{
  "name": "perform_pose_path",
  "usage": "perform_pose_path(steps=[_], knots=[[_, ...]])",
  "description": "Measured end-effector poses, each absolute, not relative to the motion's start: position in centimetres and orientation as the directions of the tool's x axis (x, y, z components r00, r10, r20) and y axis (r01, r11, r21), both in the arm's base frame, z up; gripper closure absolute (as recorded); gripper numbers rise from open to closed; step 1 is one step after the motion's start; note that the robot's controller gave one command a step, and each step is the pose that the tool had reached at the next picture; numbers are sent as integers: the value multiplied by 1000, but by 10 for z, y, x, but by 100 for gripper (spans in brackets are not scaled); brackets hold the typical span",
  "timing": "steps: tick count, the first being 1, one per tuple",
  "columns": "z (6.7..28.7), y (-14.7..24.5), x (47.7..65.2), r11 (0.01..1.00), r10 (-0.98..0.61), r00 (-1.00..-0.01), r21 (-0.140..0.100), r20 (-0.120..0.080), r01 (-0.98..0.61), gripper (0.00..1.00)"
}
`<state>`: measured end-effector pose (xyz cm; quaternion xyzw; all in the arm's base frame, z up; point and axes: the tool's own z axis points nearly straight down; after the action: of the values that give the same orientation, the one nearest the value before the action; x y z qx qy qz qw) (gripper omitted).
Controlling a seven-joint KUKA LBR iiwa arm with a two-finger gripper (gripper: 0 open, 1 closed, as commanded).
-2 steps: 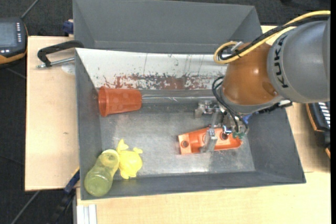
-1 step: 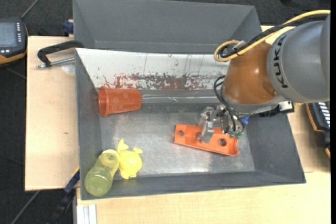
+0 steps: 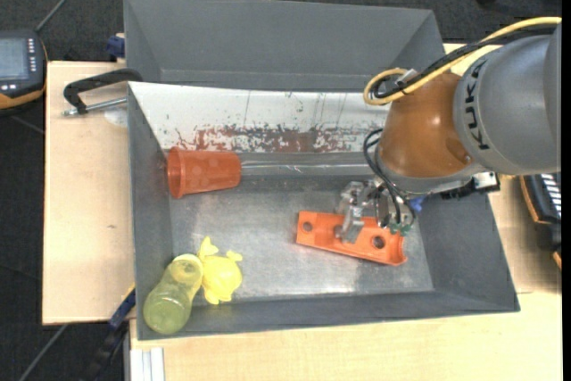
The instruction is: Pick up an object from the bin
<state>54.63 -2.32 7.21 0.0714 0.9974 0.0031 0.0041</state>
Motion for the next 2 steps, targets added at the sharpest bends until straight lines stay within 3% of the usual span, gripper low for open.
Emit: perform_pose_path(steps=[2], knots=[[87, -23, 545, 990, 142, -990, 7, -5, 142, 100]])
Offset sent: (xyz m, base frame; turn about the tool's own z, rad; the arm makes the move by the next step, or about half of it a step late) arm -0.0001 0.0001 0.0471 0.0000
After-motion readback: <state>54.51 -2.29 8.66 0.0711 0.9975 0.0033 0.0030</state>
